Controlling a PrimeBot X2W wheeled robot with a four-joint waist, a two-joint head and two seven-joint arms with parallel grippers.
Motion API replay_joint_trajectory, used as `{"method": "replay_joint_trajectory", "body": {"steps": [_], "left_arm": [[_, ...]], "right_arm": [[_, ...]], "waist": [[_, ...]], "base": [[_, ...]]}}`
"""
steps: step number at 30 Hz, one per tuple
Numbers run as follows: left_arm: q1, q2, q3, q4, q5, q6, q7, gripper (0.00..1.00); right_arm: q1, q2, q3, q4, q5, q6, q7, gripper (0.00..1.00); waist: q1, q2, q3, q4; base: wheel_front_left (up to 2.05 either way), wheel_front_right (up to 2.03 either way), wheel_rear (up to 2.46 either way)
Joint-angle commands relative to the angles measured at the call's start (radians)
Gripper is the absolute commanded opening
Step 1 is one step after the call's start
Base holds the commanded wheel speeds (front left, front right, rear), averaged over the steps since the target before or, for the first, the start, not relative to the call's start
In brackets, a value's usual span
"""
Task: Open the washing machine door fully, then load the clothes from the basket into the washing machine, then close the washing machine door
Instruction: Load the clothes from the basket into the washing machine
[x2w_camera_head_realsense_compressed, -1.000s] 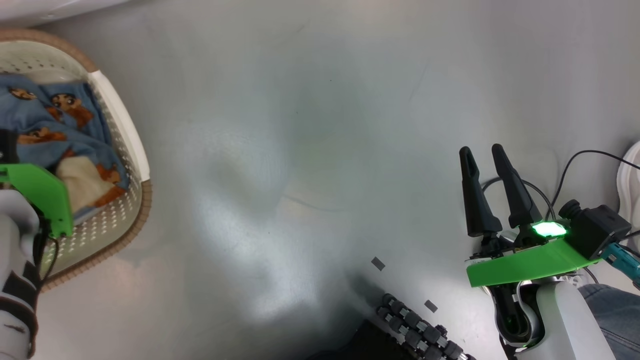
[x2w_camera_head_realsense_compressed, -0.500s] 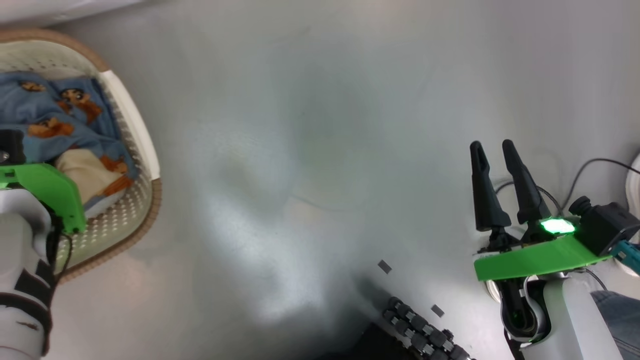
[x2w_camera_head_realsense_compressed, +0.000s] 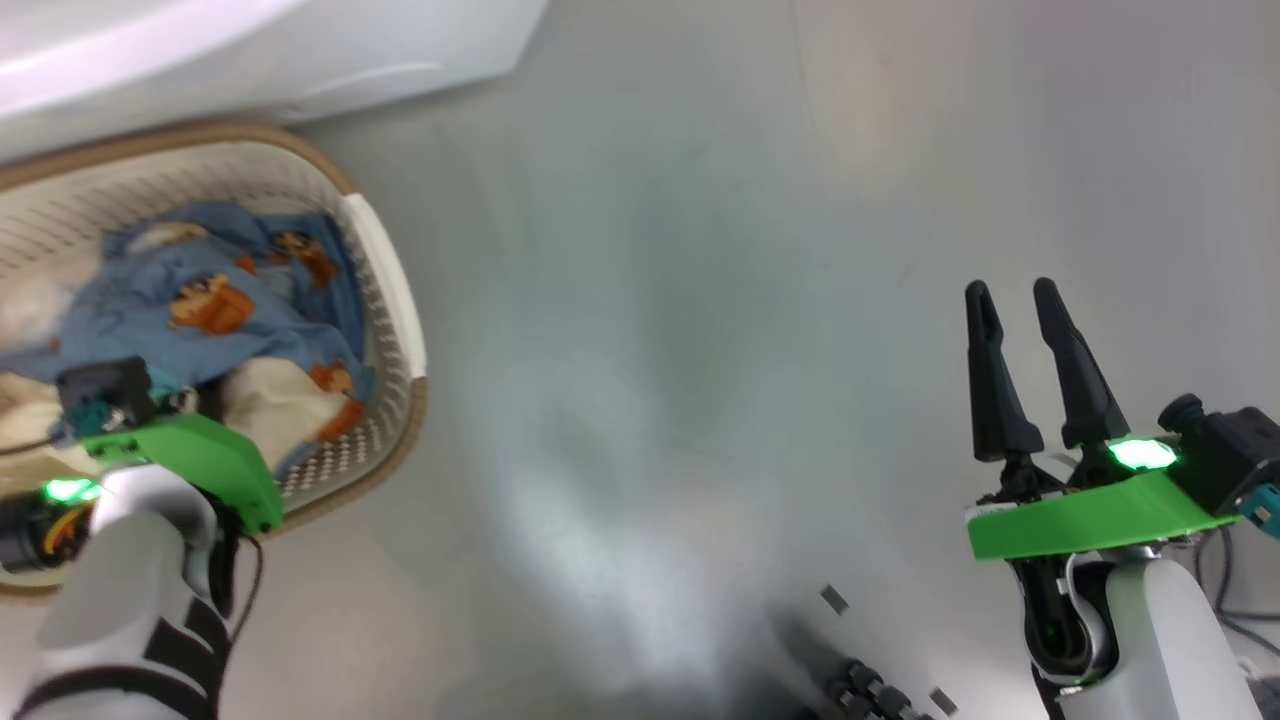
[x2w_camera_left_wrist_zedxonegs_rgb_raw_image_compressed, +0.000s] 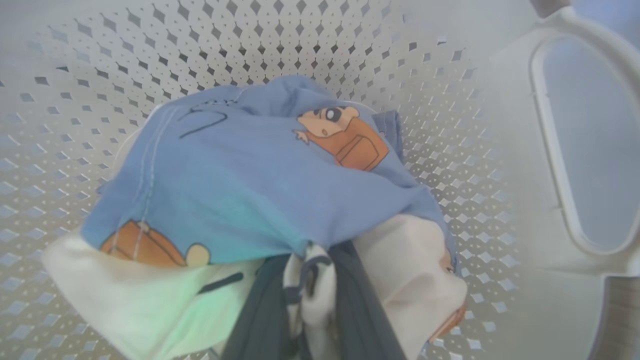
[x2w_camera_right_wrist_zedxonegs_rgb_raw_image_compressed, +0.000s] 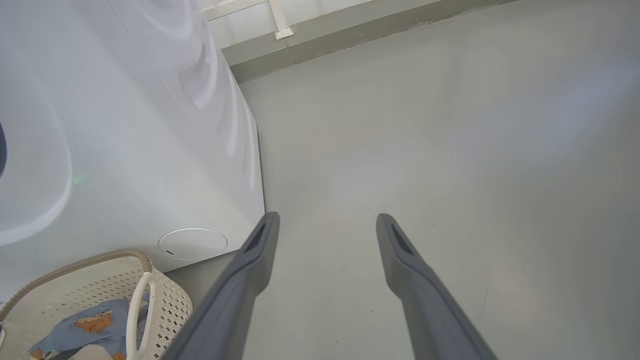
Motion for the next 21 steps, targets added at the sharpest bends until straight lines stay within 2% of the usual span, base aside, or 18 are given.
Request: {"method": "replay_joint_trajectory", "body": {"steps": [1,9,21], "left_arm": [[0.058,0.017,0.026,-0.033,-0.014,-0.001,-0.012,0.0],[0.242,-0.027,0.073,-0.266,-0.023,0.008,-0.013,0.0],[0.489,-0.088,0.13,-0.51,-0.018,-0.011,-0.014,0.0]], "right_arm": [[0.055,-0.012,0.006,-0.02,-0.014,0.002,-0.012,1.0],[0.106,-0.014,-0.014,-0.015,-0.044,0.002,-0.012,1.0],[0.185,-0.036,-0.025,-0.006,-0.06,0.002,-0.012,1.0]], "waist": [[0.0,0.0,-0.08,0.065],[0.0,0.0,-0.202,0.124],[0.0,0.0,-0.373,0.175]], "base": [[0.0,0.0,0.0],[0.0,0.0,0.0],[0.0,0.0,0.0]]}}
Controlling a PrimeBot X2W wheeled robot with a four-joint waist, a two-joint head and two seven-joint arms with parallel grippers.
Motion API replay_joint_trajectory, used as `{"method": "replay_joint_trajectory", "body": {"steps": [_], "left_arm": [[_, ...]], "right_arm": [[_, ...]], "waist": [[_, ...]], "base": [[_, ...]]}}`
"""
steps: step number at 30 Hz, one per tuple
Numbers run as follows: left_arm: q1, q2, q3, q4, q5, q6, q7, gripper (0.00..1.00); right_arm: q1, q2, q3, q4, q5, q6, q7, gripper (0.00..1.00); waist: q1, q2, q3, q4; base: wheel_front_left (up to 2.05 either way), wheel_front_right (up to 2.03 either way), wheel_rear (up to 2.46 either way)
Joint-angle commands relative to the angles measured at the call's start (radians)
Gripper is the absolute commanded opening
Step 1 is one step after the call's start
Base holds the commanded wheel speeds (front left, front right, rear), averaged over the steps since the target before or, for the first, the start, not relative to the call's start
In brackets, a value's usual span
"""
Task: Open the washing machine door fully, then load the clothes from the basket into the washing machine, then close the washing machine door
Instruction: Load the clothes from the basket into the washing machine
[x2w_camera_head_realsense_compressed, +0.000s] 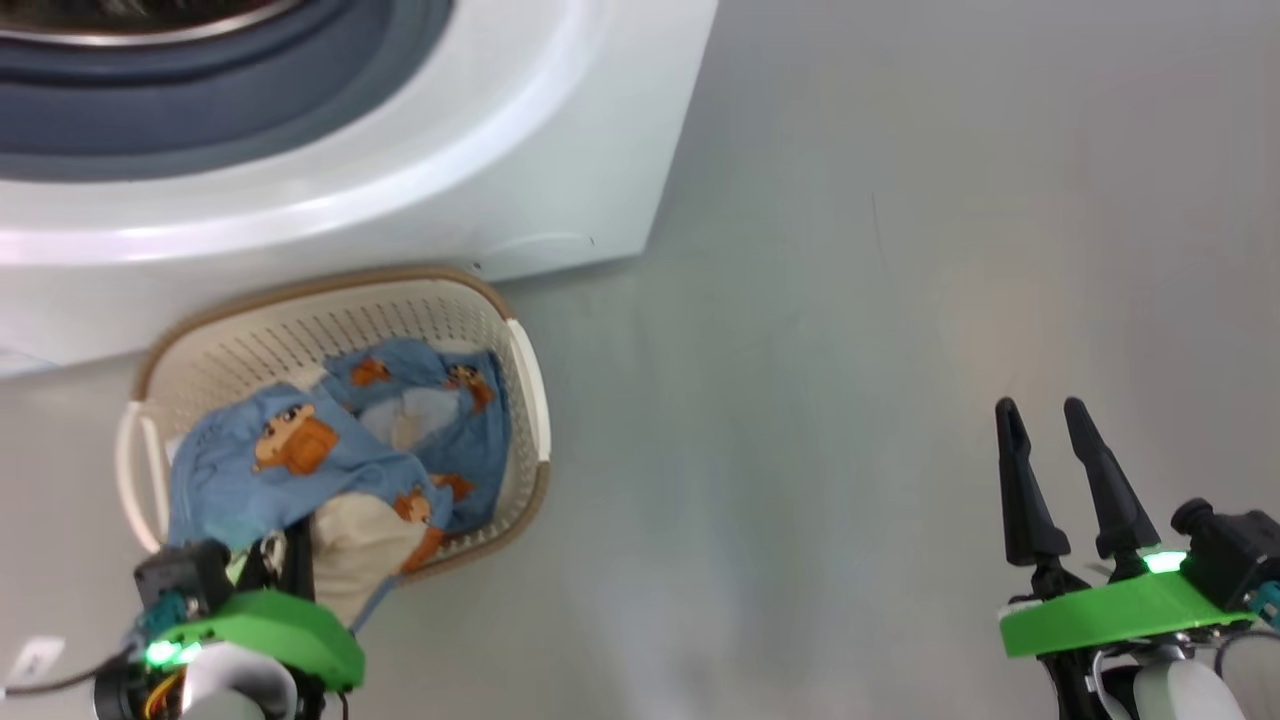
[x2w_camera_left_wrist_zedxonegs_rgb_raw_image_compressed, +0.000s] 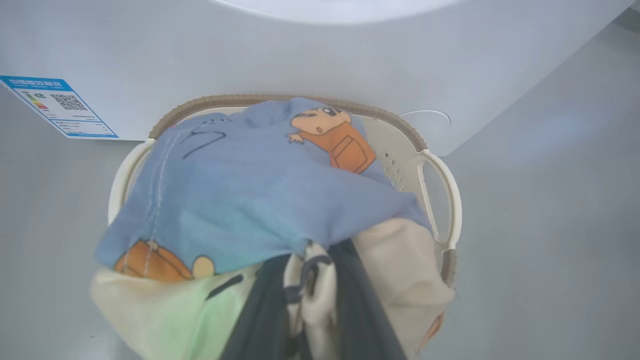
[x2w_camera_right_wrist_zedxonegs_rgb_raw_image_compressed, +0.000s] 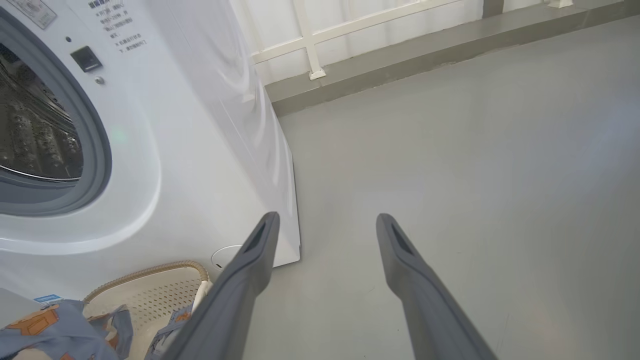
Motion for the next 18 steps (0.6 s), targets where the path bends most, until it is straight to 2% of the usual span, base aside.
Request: {"method": "replay_joint_trajectory", "body": {"steps": [1,12,18], "left_arm": [[0.046,0.01,0.036,-0.042,0.005,-0.007,-0.013,0.0],[0.228,-0.017,0.052,-0.193,-0.005,-0.034,-0.013,0.0],[0.299,-0.018,0.031,-0.26,-0.041,-0.028,-0.013,0.0]], "right_arm": [[0.03,-0.012,0.021,-0.018,-0.016,0.002,-0.005,1.0],[0.122,-0.029,0.02,-0.008,-0.031,0.002,-0.005,1.0],[0.164,-0.039,0.018,-0.01,-0.037,0.002,-0.005,1.0]], "waist": [[0.0,0.0,-0.087,0.044],[0.0,0.0,-0.26,0.079],[0.0,0.0,-0.324,0.102]], "base": [[0.0,0.0,0.0],[0.0,0.0,0.0],[0.0,0.0,0.0]]}}
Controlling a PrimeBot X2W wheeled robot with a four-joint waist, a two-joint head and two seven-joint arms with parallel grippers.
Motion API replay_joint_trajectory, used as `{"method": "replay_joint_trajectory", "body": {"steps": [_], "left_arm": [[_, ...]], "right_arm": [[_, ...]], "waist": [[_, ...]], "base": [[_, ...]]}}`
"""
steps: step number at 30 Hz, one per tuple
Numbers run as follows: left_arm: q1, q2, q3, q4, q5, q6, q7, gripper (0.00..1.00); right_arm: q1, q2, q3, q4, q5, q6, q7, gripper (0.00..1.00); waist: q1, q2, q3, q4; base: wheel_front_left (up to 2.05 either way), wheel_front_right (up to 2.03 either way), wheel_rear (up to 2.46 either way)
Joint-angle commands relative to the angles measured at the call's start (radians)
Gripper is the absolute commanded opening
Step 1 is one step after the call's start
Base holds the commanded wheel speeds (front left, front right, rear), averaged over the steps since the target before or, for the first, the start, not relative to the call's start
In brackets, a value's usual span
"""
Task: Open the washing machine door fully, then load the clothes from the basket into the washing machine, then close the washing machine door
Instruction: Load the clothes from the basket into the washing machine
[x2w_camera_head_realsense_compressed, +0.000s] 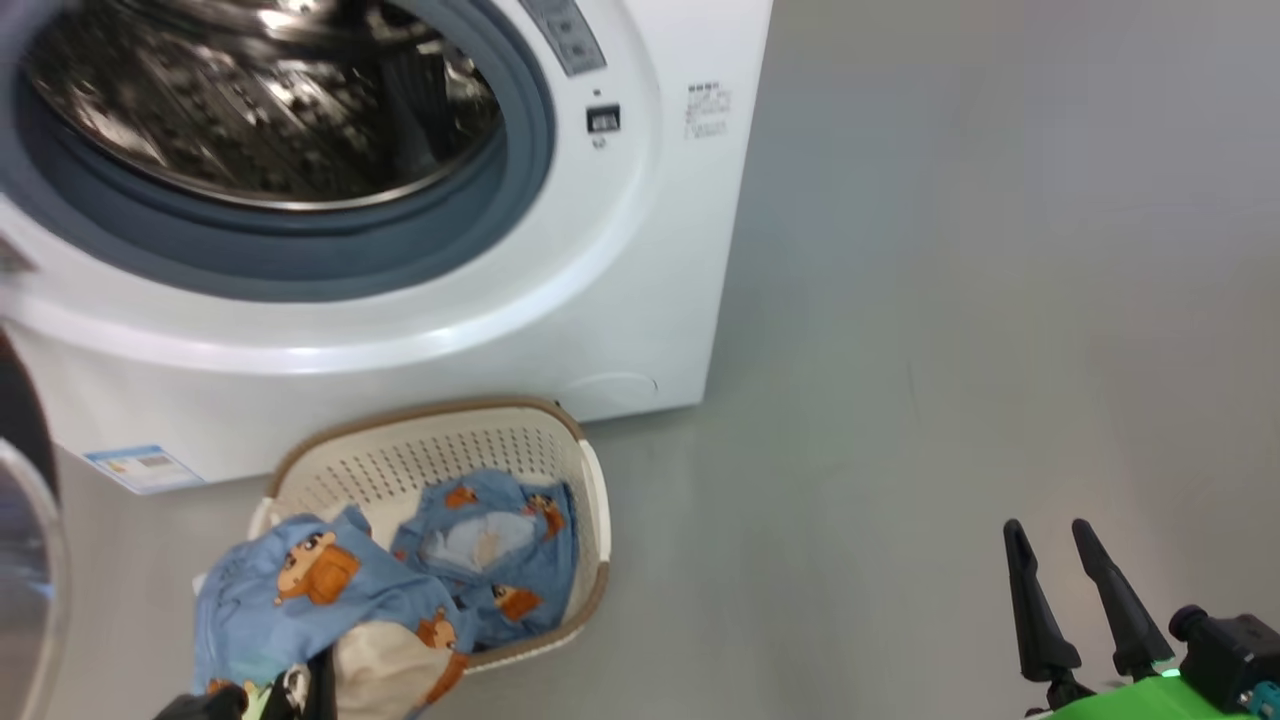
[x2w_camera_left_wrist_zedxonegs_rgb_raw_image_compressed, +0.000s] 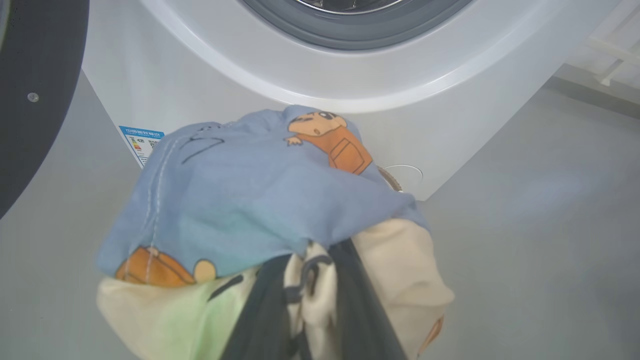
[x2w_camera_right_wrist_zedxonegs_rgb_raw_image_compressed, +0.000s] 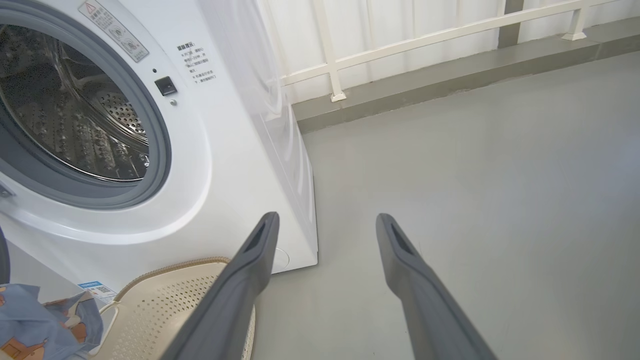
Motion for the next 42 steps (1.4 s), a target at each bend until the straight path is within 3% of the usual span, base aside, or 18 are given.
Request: {"method": "replay_joint_trajectory", "body": {"steps": [1,9,18,42], "left_arm": [[0.005,0.008,0.026,-0.033,-0.01,0.006,-0.014,0.0],[0.111,0.008,0.014,-0.141,-0.047,0.001,-0.014,0.0],[0.187,0.008,0.003,-0.261,-0.041,-0.022,-0.014,0.0],[0.228,0.008,0.02,-0.311,-0.029,-0.033,-0.014,0.0]], "right_arm": [[0.004,-0.015,0.022,-0.024,-0.007,0.002,-0.005,1.0],[0.065,-0.024,0.022,-0.024,-0.028,0.002,-0.005,1.0],[0.089,-0.029,0.027,-0.033,-0.038,0.002,-0.005,1.0],[0.096,-0.034,0.037,-0.028,-0.039,0.002,-0.005,1.0]], "waist": [[0.0,0.0,-0.066,0.038],[0.0,0.0,-0.164,0.074],[0.0,0.0,-0.193,0.108],[0.0,0.0,-0.214,0.109]], "base": [[0.0,0.0,0.0],[0.0,0.0,0.0],[0.0,0.0,0.0],[0.0,0.0,0.0]]}}
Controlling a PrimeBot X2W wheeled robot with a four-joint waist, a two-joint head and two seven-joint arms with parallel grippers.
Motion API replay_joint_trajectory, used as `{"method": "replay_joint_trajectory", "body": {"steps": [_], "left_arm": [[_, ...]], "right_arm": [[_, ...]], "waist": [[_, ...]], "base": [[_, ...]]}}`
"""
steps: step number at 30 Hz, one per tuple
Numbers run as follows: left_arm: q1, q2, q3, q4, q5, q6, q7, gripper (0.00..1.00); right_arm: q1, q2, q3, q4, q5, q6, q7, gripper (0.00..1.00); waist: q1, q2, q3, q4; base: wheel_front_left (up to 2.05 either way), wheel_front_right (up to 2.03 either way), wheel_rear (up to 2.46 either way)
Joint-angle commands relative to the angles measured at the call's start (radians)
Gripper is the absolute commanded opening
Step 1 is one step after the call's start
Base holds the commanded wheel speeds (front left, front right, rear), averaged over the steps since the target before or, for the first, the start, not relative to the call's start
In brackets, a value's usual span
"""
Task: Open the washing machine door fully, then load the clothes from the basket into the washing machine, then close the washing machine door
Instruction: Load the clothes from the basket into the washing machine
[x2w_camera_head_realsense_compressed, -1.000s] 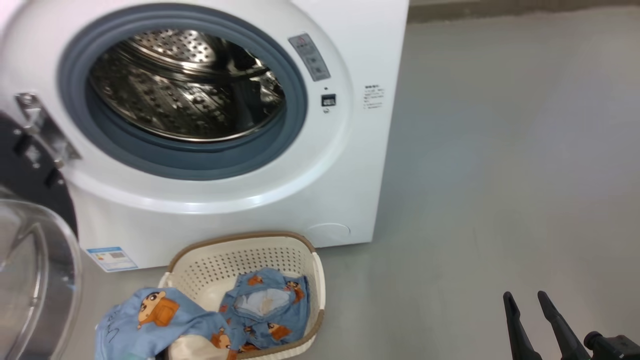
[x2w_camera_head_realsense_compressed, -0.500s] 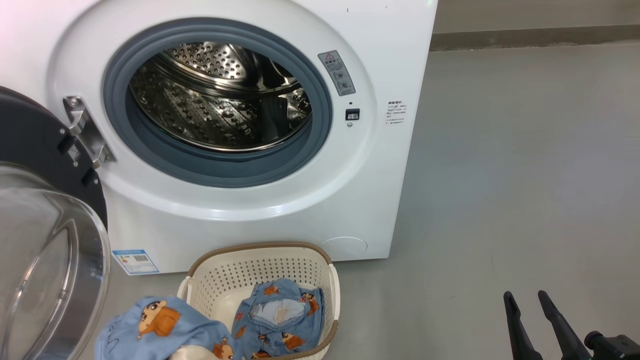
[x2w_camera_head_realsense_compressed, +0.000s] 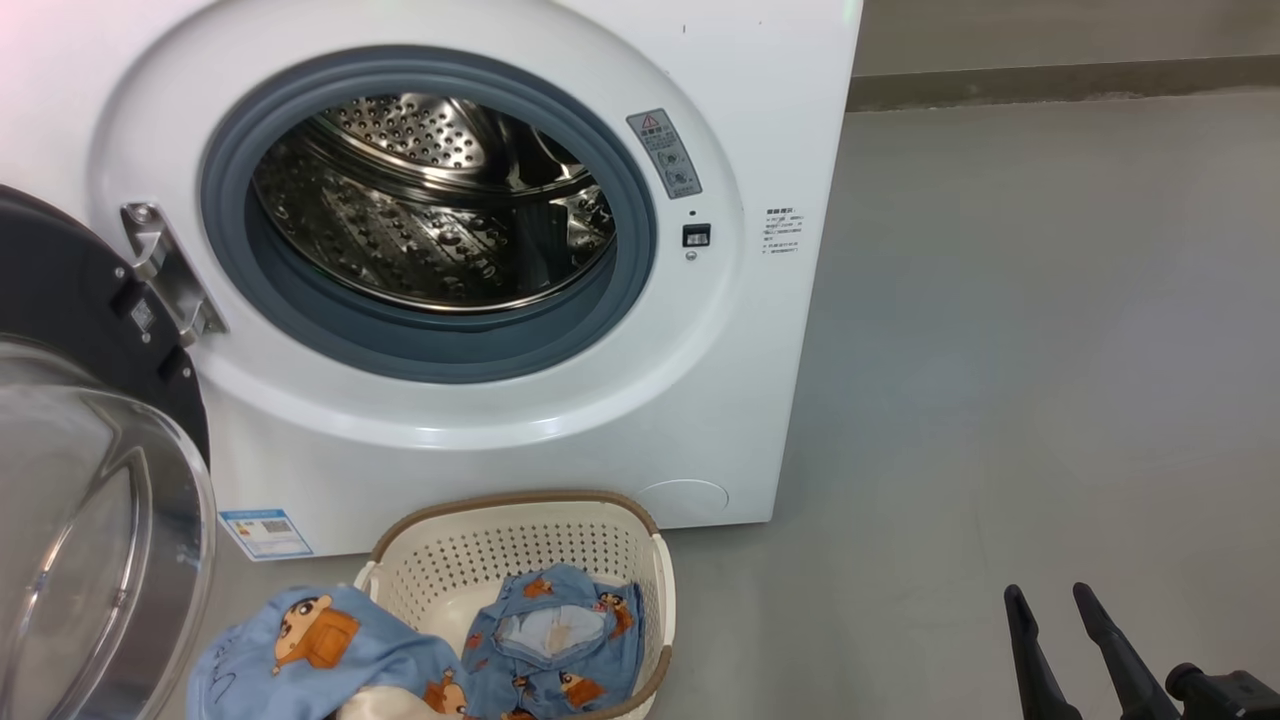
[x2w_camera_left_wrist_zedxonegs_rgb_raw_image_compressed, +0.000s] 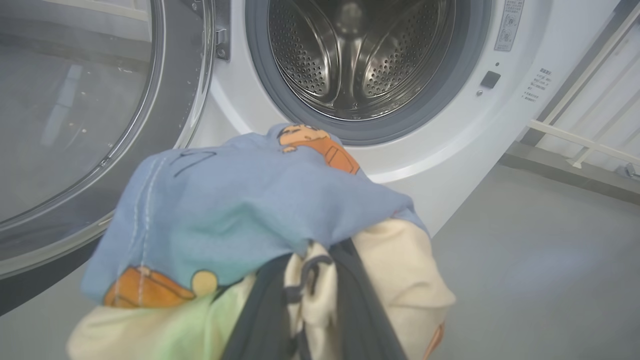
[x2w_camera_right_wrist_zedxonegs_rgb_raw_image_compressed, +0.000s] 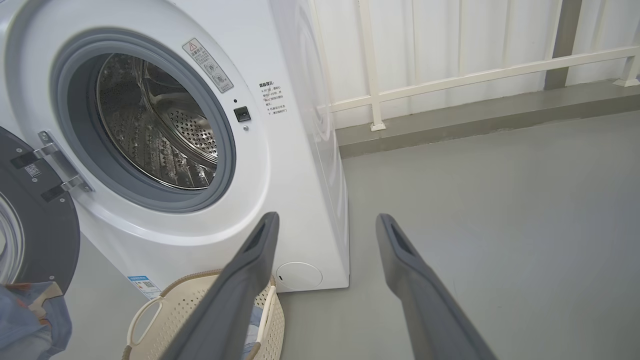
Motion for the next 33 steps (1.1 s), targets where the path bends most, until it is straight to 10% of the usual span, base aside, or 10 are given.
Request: {"method": "replay_joint_trajectory", "body": {"steps": [1,33], "left_arm": [[-0.01,0.006,0.036,-0.031,0.01,-0.004,-0.014,0.0],[-0.343,0.006,0.025,-0.048,0.059,-0.014,-0.014,0.0]], "right_arm": [[-0.002,-0.02,0.031,-0.021,-0.013,0.002,-0.005,1.0],[-0.103,0.019,0.071,-0.027,0.002,0.002,-0.005,1.0]], "waist": [[0.0,0.0,0.0,-0.001],[0.0,0.0,0.214,-0.122]], "base": [[0.0,0.0,0.0],[0.0,0.0,0.0]]}}
